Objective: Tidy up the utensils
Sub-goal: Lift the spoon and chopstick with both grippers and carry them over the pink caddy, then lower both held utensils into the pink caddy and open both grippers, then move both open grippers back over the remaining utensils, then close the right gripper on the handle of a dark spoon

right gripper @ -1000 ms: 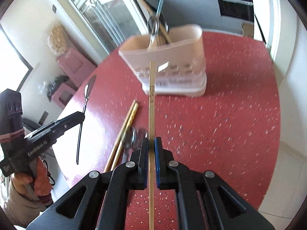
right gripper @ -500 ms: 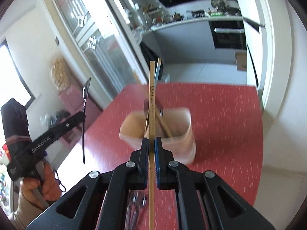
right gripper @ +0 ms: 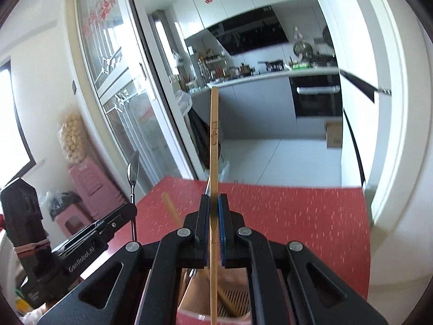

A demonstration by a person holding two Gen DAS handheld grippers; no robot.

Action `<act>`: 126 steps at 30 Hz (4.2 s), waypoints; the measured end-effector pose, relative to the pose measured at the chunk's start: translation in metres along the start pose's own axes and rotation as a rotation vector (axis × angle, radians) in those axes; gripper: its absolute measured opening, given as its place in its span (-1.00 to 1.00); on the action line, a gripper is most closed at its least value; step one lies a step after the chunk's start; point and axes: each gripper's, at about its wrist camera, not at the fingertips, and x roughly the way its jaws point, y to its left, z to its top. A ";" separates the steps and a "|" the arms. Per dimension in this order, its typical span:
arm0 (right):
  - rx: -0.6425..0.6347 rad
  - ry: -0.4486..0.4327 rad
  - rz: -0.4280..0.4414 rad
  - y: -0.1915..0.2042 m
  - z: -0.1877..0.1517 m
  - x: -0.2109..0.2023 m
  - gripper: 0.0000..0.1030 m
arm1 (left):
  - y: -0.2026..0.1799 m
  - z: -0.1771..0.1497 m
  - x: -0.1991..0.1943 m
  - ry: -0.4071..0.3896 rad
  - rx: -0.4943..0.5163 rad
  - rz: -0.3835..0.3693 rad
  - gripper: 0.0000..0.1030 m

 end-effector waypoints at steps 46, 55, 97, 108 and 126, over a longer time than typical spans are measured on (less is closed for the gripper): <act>-0.183 0.077 -0.029 0.014 -0.077 0.014 -0.05 | 0.002 -0.070 -0.037 0.124 0.127 0.113 -0.20; -0.073 0.141 -0.005 0.014 -0.081 -0.026 0.28 | 0.017 -0.090 -0.074 0.285 0.117 0.156 -0.19; 0.116 0.781 -0.161 0.052 -0.246 -0.018 0.57 | 0.082 -0.208 -0.139 0.573 0.043 0.260 1.00; 0.012 0.829 -0.243 0.083 -0.253 0.007 0.57 | 0.088 -0.214 -0.141 0.596 0.035 0.281 1.00; -0.046 0.825 -0.295 0.113 -0.252 0.025 -0.37 | 0.082 -0.214 -0.125 0.656 0.040 0.251 1.00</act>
